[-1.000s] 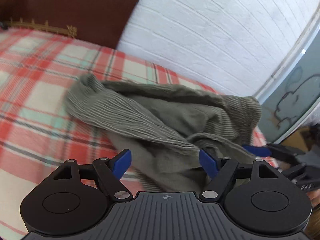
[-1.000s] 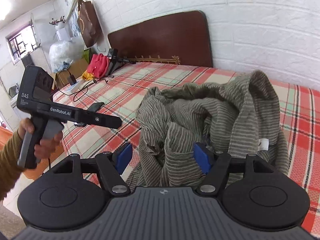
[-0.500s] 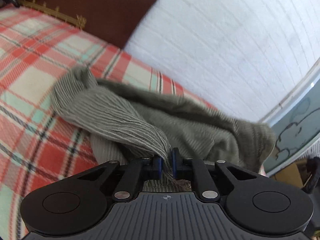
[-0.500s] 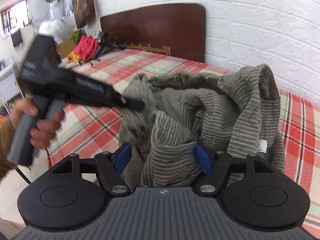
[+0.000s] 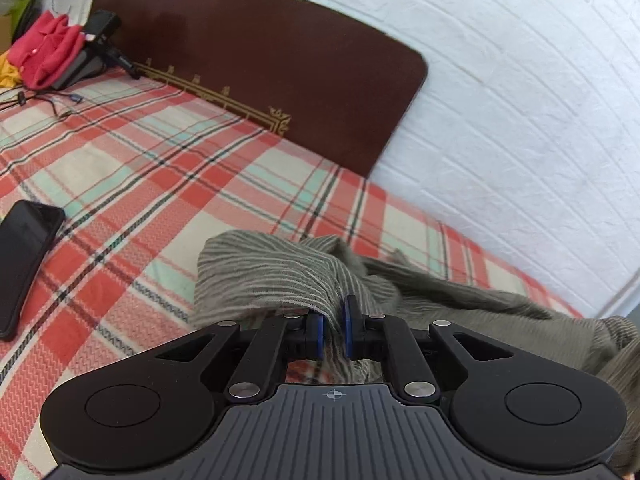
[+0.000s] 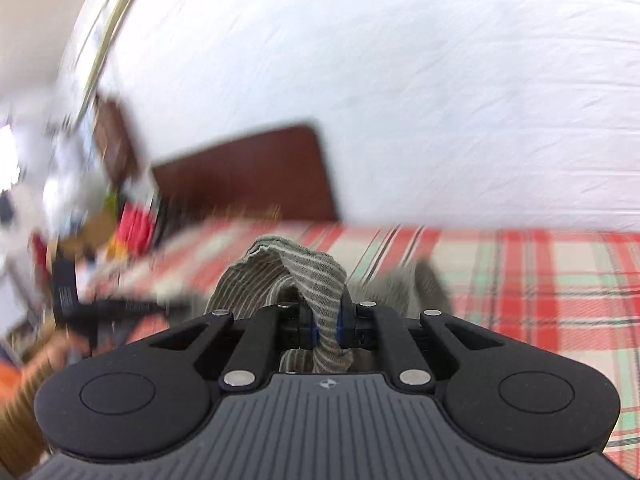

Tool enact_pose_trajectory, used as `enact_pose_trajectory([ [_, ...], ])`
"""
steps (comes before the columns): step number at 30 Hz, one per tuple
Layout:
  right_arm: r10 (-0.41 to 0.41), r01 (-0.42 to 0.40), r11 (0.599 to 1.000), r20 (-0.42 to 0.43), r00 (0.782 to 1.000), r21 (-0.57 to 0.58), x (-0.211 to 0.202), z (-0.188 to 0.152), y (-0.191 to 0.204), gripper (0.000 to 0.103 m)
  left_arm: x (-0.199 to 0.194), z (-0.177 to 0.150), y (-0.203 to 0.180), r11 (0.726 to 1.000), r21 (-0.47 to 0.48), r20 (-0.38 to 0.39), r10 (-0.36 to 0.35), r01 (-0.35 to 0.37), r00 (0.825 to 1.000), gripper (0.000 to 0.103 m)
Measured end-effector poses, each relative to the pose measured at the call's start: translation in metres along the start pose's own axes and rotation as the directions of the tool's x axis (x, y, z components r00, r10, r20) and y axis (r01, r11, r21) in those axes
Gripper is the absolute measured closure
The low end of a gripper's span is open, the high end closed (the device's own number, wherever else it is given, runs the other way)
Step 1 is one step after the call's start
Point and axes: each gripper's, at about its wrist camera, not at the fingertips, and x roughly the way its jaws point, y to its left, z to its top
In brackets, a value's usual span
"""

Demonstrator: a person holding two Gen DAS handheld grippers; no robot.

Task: Fold clothes

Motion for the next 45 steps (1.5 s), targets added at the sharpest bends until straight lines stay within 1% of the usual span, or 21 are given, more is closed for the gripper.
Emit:
enact_pose_trajectory([
  [3,-0.044,0.038,0.997,0.091,0.995,0.072,-0.016,0.01,-0.022,0.094,0.005,-0.004,0.002,1.0,0.012,-0.011,0.021,-0.021,1.0,0.097],
  [7,-0.089,0.055,0.983,0.198,0.976,0.172,-0.04,0.018,-0.049,0.094,0.011,-0.007,0.006,0.999,0.016,-0.024,0.046,-0.045,0.999,0.097],
  [10,-0.152,0.088,0.969,0.276,0.949,0.23,-0.063,0.018,-0.066,0.094,0.013,-0.007,0.013,0.998,0.0,-0.03,0.06,-0.06,0.998,0.097],
  [13,-0.219,0.116,0.947,0.338,0.915,0.301,-0.087,0.016,-0.085,0.094,0.013,-0.006,0.02,0.997,-0.012,-0.035,0.076,-0.076,0.997,0.097],
  [16,-0.302,0.166,0.919,0.369,0.879,0.357,-0.114,0.009,-0.102,0.094,0.012,-0.007,0.027,0.996,-0.02,-0.042,0.09,-0.091,0.995,0.097],
  [18,-0.358,0.206,0.896,0.368,0.858,0.393,-0.131,0.0,-0.111,0.094,0.012,-0.008,0.031,0.995,-0.022,-0.048,0.1,-0.101,0.994,0.097],
  [20,-0.408,0.244,0.87,0.347,0.844,0.43,-0.146,-0.011,-0.12,0.094,0.011,-0.009,0.036,0.993,-0.02,-0.053,0.112,-0.113,0.992,0.097],
  [23,-0.459,0.281,0.819,0.277,0.845,0.5,-0.158,-0.035,-0.136,0.094,0.009,-0.009,0.043,0.991,-0.023,-0.058,0.132,-0.133,0.99,0.097],
  [26,-0.463,0.292,0.768,0.178,0.868,0.57,-0.164,-0.061,-0.155,0.094,0.005,-0.009,0.052,0.987,-0.024,-0.057,0.159,-0.16,0.986,0.097],
  [29,-0.447,0.31,0.691,0.049,0.893,0.653,-0.161,-0.093,-0.175,0.093,0.001,-0.009,0.064,0.979,-0.036,-0.057,0.198,-0.2,0.979,0.097],
  [31,-0.428,0.351,0.643,-0.06,0.902,0.681,-0.155,-0.113,-0.185,0.093,-0.002,-0.009,0.075,0.973,-0.043,-0.064,0.223,-0.226,0.973,0.097],
  [33,-0.414,0.397,0.615,-0.149,0.898,0.681,-0.15,-0.131,-0.189,0.093,-0.005,-0.01,0.085,0.967,-0.051,-0.074,0.246,-0.25,0.966,0.098],
  [35,-0.395,0.424,0.6,-0.209,0.894,0.679,-0.147,-0.144,-0.191,0.093,-0.006,-0.011,0.088,0.964,-0.033,-0.085,0.261,-0.264,0.962,0.098],
  [36,-0.386,0.433,0.596,-0.232,0.893,0.676,-0.146,-0.149,-0.192,0.09,-0.006,-0.012,0.088,0.963,-0.017,-0.091,0.266,-0.269,0.96,0.099],
  [38,-0.374,0.454,0.593,-0.272,0.887,0.665,-0.145,-0.156,-0.194,0.08,-0.006,-0.014,0.088,0.96,0.013,-0.102,0.278,-0.278,0.955,0.098],
  [39,-0.382,0.466,0.591,-0.281,0.881,0.658,-0.146,-0.155,-0.194,0.072,-0.007,-0.015,0.088,0.959,0.028,-0.107,0.284,-0.282,0.953,0.095],
  [40,-0.391,0.473,0.589,-0.281,0.876,0.655,-0.149,-0.153,-0.194,0.066,-0.007,-0.015,0.088,0.957,0.043,-0.111,0.29,-0.287,0.95,0.084],
  [41,-0.409,0.484,0.587,-0.279,0.869,0.649,-0.153,-0.151,-0.193,0.062,-0.009,-0.015,0.087,0.954,0.055,-0.113,0.299,-0.295,0.947,0.064],
  [42,-0.437,0.502,0.581,-0.274,0.856,0.64,-0.158,-0.146,-0.192,0.049,-0.012,-0.014,0.087,0.951,0.06,-0.114,0.309,-0.304,0.944,0.045],
  [43,-0.466,0.519,0.576,-0.269,0.843,0.631,-0.163,-0.142,-0.19,0.044,-0.015,-0.013,0.088,0.949,0.063,-0.112,0.316,-0.31,0.942,0.04],
  [45,-0.527,0.549,0.56,-0.244,0.814,0.62,-0.176,-0.133,-0.187,0.043,-0.026,-0.011,0.09,0.948,0.057,-0.101,0.317,-0.313,0.943,0.04],
])
